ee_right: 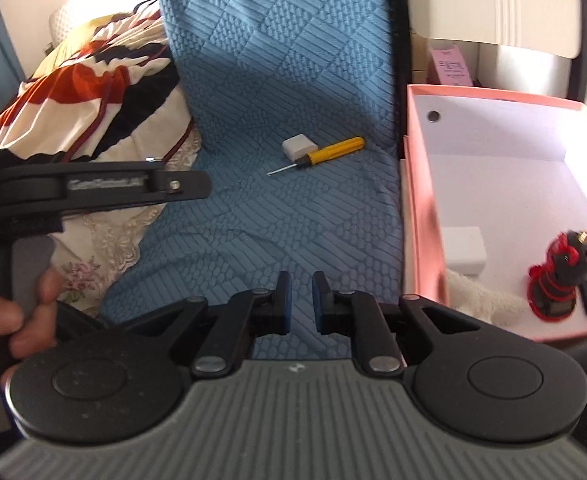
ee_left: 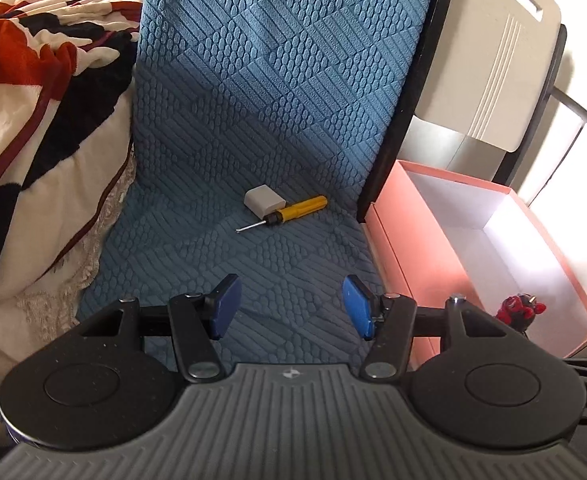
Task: Organize rigid objects
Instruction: 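Move the left tool toward the white cube charger while the right tool approaches the yellow screwdriver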
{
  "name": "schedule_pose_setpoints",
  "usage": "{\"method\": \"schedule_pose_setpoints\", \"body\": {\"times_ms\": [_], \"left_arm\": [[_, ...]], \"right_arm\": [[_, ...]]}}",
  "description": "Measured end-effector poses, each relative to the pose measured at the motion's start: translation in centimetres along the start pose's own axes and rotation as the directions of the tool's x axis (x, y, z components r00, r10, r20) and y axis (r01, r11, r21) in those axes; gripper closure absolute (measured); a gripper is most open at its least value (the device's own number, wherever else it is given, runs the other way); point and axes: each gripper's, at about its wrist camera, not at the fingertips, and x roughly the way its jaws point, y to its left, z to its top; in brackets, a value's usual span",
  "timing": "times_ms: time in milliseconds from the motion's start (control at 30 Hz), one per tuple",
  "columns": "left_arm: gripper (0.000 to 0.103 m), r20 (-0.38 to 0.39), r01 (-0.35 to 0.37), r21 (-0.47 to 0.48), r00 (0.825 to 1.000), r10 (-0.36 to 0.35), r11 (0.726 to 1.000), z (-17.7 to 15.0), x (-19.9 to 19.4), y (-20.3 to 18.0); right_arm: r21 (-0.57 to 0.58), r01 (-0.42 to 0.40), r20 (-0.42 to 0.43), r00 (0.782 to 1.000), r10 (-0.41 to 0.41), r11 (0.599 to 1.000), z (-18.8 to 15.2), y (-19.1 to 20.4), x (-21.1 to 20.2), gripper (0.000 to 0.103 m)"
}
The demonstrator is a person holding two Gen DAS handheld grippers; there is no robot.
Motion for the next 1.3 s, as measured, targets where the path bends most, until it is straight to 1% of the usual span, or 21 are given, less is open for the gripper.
{"method": "schedule_pose_setpoints", "body": {"times_ms": [33, 100, 200, 300, 333, 400, 467, 533, 567, 633, 667, 767, 800, 900, 1000, 1067, 1167, 1233, 1300], "left_arm": [[0.040, -0.015, 0.002, 0.002, 1.000, -0.002, 1.000, 0.4, 0.8, 0.3], [0.040, -0.018, 0.012, 0.017, 1.000, -0.012, 1.000, 1.2, 2.3, 0.7], [0.040, -0.029, 0.013, 0.030, 0.999, -0.012, 0.999, 2.3, 4.2, 1.2], [0.040, -0.052, 0.067, 0.011, 0.996, -0.066, 0.998, 3.9, 6.2, 1.9], [0.040, -0.052, 0.066, 0.004, 0.997, -0.066, 0.998, 4.5, 6.8, 2.1], [0.040, -0.054, 0.032, 0.009, 0.998, -0.032, 0.999, 5.5, 8.4, 2.5], [0.040, -0.055, 0.014, 0.003, 0.998, -0.014, 1.000, 6.2, 9.9, 3.2], [0.040, -0.082, 0.016, -0.031, 0.996, -0.019, 0.999, 6.7, 11.4, 4.3], [0.041, -0.102, -0.004, -0.053, 0.995, -0.001, 0.999, 7.0, 12.4, 5.0], [0.041, -0.160, -0.066, -0.062, 0.986, 0.055, 0.996, 7.3, 14.6, 5.9], [0.041, -0.174, -0.071, -0.069, 0.983, 0.058, 0.995, 7.5, 15.5, 6.3], [0.040, -0.218, -0.040, -0.125, 0.976, 0.012, 0.991, 8.2, 17.8, 7.6], [0.040, -0.221, -0.032, -0.134, 0.975, 0.002, 0.990, 8.4, 18.4, 8.0], [0.040, -0.216, -0.037, -0.131, 0.976, 0.008, 0.991, 8.7, 19.6, 8.7], [0.040, -0.198, -0.021, -0.163, 0.980, -0.012, 0.986, 9.0, 20.1, 9.7], [0.040, -0.186, -0.017, -0.162, 0.982, -0.014, 0.987, 9.2, 20.3, 10.1], [0.040, -0.193, -0.016, -0.167, 0.981, -0.017, 0.986, 9.7, 21.4, 10.8], [0.040, -0.200, -0.035, -0.166, 0.980, 0.001, 0.985, 10.0, 22.0, 11.2], [0.040, -0.183, -0.072, -0.173, 0.982, 0.040, 0.982, 10.1, 22.0, 11.8]], "right_arm": [[-0.017, 0.000, 0.003, 1.000, 0.000, 1.000, 0.2, 0.3, 0.4, 0.088], [-0.048, 0.012, 0.007, 1.000, -0.012, 0.999, 0.8, 0.7, 1.4, 0.088], [-0.034, -0.006, 0.005, 1.000, 0.007, 0.999, 1.8, 0.4, 3.1, 0.088], [-0.034, 0.012, -0.005, 1.000, -0.012, 0.999, 2.8, 0.4, 4.5, 0.088], [-0.029, 0.006, -0.010, 1.000, -0.006, 1.000, 3.2, 0.4, 5.0, 0.088], [-0.014, -0.005, -0.024, 1.000, 0.004, 1.000, 4.1, 0.5, 6.1, 0.088], [-0.015, 0.010, -0.030, 0.999, -0.010, 1.000, 4.7, 0.7, 7.1, 0.088], [-0.030, 0.017, -0.029, 0.999, -0.018, 0.999, 5.3, 0.9, 8.1, 0.088], [-0.032, 0.017, -0.030, 0.999, -0.018, 0.999, 5.6, 0.9, 8.5, 0.088], [-0.035, 0.024, -0.036, 0.999, -0.025, 0.999, 6.0, 0.8, 9.6, 0.088], [-0.036, 0.028, -0.039, 0.999, -0.029, 0.999, 6.3, 0.8, 10.2, 0.088], [-0.030, 0.024, -0.060, 0.998, -0.026, 0.999, 7.0, 0.6, 12.1, 0.088], [-0.026, 0.020, -0.066, 0.998, -0.022, 0.999, 7.4, 0.5, 12.8, 0.088], [-0.008, 0.025, -0.085, 0.996, -0.026, 1.000, 8.2, -0.2, 14.8, 0.088], [0.045, -0.003, -0.110, 0.994, 0.008, 0.999, 9.2, -1.4, 16.9, 0.088], [0.067, 0.008, -0.112, 0.994, 0.000, 0.998, 10.1, -2.0, 18.2, 0.088], [0.112, 0.016, -0.119, 0.993, -0.002, 0.994, 11.4, -2.8, 20.4, 0.088], [0.133, 0.007, -0.112, 0.994, 0.008, 0.991, 12.3, -3.2, 21.5, 0.088], [0.139, 0.011, -0.091, 0.996, 0.002, 0.990, 13.2, -3.7, 22.6, 0.088]]}}
